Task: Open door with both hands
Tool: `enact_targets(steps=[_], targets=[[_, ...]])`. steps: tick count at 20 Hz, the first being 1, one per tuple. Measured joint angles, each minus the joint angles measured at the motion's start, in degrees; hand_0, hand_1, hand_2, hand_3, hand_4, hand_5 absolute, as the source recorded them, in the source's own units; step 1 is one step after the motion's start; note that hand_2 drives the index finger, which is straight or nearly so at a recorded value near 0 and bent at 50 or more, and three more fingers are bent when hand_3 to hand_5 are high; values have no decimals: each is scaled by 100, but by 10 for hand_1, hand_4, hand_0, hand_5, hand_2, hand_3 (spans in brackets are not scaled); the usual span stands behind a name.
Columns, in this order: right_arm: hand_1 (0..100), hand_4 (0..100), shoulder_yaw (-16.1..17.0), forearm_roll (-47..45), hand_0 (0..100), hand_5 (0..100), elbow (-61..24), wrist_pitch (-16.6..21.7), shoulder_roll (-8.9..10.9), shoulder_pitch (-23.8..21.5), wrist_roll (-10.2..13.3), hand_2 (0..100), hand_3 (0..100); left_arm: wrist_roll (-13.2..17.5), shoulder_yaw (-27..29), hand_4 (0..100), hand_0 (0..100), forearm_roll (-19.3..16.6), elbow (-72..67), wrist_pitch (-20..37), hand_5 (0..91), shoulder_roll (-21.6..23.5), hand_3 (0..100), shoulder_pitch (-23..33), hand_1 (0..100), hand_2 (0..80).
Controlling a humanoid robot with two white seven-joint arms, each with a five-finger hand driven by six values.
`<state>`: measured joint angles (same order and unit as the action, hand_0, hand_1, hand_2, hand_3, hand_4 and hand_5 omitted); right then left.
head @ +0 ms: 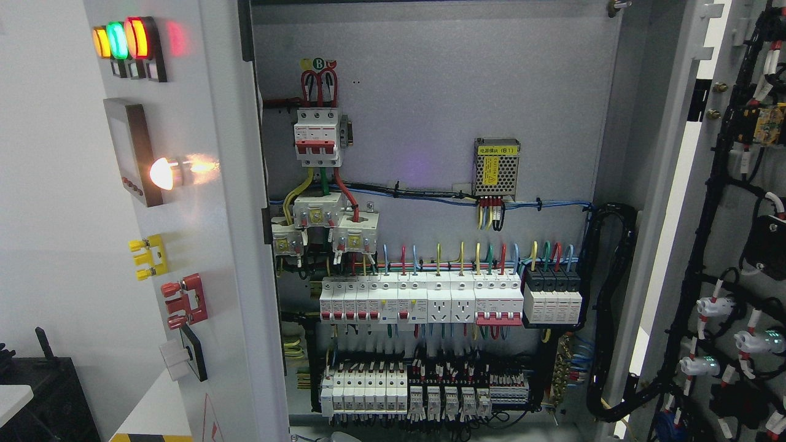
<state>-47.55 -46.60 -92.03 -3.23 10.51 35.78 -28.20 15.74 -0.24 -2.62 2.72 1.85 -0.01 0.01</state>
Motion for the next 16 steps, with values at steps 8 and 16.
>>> enact_targets(steps=[8,16], targets=[[0,0,-97,1,0,0,-53,0,-2,-1,0,0,0,0,13,42,0,3,2,-8,0,1,0,0,0,0],[0,0,-181,8,0,0,-94,4,-4,14,-16,0,0,0,18,42,0,3,2,-9,0,1,0,-1,0,0]])
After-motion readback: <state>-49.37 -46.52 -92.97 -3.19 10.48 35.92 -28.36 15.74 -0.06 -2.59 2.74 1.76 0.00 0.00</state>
